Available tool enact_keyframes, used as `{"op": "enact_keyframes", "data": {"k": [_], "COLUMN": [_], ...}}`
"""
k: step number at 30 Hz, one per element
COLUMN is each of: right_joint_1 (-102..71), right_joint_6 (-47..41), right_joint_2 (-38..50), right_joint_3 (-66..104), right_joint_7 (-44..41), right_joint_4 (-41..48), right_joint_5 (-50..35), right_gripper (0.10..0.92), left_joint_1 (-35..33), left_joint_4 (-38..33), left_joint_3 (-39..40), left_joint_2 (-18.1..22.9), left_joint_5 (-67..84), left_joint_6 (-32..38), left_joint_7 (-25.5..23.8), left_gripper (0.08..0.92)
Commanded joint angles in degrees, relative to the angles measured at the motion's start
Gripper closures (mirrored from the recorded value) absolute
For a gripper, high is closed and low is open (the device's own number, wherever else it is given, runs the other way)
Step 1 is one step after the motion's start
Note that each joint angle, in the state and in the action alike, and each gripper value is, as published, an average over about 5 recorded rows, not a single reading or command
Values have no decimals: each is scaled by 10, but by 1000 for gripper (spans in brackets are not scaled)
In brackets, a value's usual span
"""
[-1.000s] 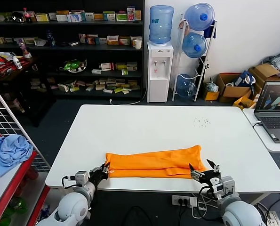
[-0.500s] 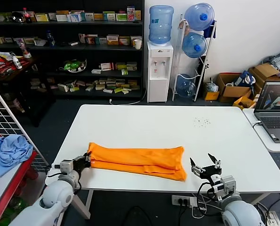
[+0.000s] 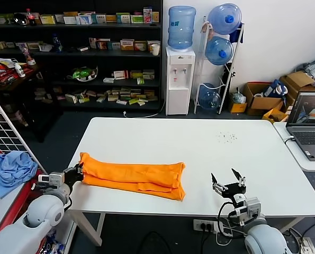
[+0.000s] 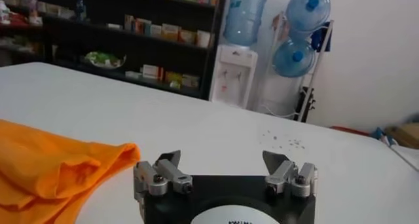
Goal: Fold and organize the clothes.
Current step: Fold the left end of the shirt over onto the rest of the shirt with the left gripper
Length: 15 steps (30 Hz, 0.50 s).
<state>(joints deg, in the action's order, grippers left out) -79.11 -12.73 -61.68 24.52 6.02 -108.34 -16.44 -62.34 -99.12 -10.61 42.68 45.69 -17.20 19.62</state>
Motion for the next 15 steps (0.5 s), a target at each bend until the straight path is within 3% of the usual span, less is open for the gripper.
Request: {"op": "enact_keyframes", "data": {"k": [1, 15], "right_joint_1": [4, 22], "right_joint_6": [11, 12], "right_joint_2": [-8, -29], "right_joint_3": [-2, 4], "right_joint_7": [2, 2], "right_joint_4": [16, 45], "right_joint_5": [19, 29], "right_gripper": [203, 203], "left_joint_1": [-5, 88], "left_joint_4": [-117, -90], "left_joint_3": [54, 191], "left_joint_2": [58, 222], "left_joint_5": [38, 61], "left_joint_6": [-25, -32], "left_joint_7": [30, 74], "left_gripper": [879, 879]}}
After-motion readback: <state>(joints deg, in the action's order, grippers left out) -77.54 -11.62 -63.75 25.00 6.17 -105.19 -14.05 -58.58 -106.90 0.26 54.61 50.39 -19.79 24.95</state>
